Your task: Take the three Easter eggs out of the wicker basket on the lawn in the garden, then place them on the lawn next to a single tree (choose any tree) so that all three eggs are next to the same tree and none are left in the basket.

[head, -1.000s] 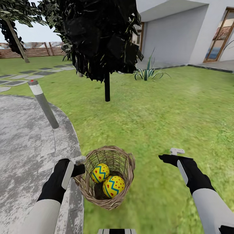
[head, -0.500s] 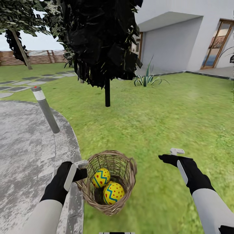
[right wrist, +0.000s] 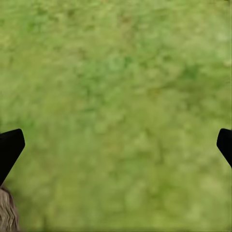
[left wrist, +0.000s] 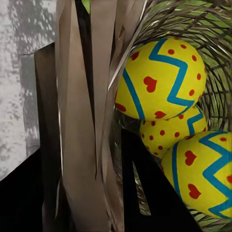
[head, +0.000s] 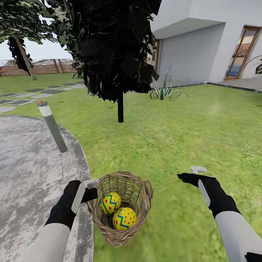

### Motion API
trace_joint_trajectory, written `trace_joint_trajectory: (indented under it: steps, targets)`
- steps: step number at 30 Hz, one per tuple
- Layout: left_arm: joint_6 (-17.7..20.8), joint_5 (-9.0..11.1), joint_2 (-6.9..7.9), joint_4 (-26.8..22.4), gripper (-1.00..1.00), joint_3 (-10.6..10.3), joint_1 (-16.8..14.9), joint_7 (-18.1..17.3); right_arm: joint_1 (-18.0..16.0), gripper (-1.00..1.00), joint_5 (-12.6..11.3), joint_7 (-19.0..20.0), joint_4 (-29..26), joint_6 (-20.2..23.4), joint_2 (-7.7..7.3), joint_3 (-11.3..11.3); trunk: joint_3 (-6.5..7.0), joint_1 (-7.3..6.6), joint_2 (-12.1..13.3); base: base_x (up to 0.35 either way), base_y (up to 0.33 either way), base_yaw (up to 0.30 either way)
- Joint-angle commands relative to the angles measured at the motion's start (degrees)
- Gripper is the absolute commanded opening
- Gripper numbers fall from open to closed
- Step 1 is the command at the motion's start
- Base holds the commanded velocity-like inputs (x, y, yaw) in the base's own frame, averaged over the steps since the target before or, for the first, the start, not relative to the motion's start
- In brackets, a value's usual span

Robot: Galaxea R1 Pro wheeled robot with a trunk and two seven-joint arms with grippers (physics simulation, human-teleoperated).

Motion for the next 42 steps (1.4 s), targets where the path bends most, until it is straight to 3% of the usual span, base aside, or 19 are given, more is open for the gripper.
trace_joint_trajectory:
  steps: [1,10,36,37,39,42]
  targets:
    - [0.1,1.21,-0.06,-0.06,-1.0,0.12,-0.03,0.49,-0.02,1.0,-0.09,0.21,-0.06,0.3,0.01,-0.12,0.13,-0.24,0.39,0.0,0.0,0.0]
    - [0.1,1.21,-0.06,-0.06,-1.0,0.11,-0.06,0.5,-0.02,1.0,-0.05,0.21,-0.09,0.22,0.13,-0.12,1.81,-2.21,4.0,0.0,0.0,-0.023]
    - [0.34,1.42,-0.31,-2.74,-1.0,0.11,-0.17,0.49,-0.02,1.0,0.04,0.12,-0.21,0.21,0.04,-0.04,8.02,-7.92,14.43,0.0,0.0,-0.243]
    - [0.36,2.3,-0.32,-2.77,-1.0,0.08,-0.17,0.49,-0.02,1.0,0.04,0.12,-0.13,0.21,0.07,-0.04,8.26,-8.14,14.83,0.0,0.0,-0.245]
    - [0.29,5.98,-0.17,-3.09,-1.0,-0.89,-0.17,0.52,-0.02,1.0,0.04,0.05,0.13,0.21,0.17,-0.04,8.74,-8.58,15.63,0.0,0.0,-0.244]
    - [0.28,7.14,0.12,-3.81,-1.0,-2.21,-0.17,0.57,-0.02,1.0,0.04,-0.04,0.2,0.21,0.12,-0.04,9.45,-9.24,16.84,0.0,0.0,-0.245]
